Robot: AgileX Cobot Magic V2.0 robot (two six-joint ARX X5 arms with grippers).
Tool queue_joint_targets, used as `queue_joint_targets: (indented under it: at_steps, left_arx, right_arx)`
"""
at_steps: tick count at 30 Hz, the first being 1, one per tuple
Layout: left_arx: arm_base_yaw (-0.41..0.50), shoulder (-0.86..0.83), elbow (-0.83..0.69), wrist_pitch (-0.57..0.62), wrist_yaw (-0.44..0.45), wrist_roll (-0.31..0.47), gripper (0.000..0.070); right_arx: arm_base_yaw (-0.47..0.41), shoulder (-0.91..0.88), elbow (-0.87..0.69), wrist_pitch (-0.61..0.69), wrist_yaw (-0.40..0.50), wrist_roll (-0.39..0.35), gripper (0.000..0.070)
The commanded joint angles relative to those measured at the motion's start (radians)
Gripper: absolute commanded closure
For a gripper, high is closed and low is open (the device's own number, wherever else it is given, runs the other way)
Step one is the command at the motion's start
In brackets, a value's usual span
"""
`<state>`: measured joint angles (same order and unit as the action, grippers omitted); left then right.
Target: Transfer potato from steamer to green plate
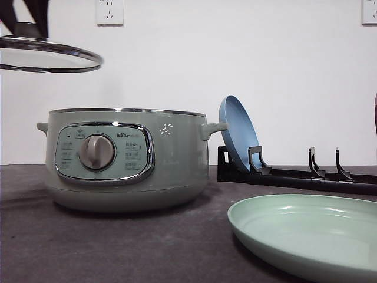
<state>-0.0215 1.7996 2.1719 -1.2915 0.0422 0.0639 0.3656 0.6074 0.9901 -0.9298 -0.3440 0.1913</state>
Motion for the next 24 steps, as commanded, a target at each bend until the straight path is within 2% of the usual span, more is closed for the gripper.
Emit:
queue_joint_targets:
  at_steps: [1, 6, 12, 24]
  left_arx:
    - [0.017, -0.018, 0.046, 0.028, 0.001, 0.000, 0.0685]
    - [0.062, -0.018, 0.046, 0.027, 0.001, -0.001, 0.0685]
    - [0.075, -0.018, 0.046, 0.027, 0.002, -0.001, 0.0685]
    - [0.075, -0.017, 0.046, 0.030, 0.002, -0.001, 0.0684]
  right_arx:
    - [0.004, 0.013, 0.004, 0.012, -0.006, 0.013, 0.0075]
    - [0.005, 0.051, 0.007, 0.018, -0.043, 0.016, 0.0075]
    - [0.020, 0.224, 0.088, 0.031, -0.112, 0.029, 0.0076]
    - [0.179, 0.754, 0.506, 0.034, -0.107, -0.080, 0.0076]
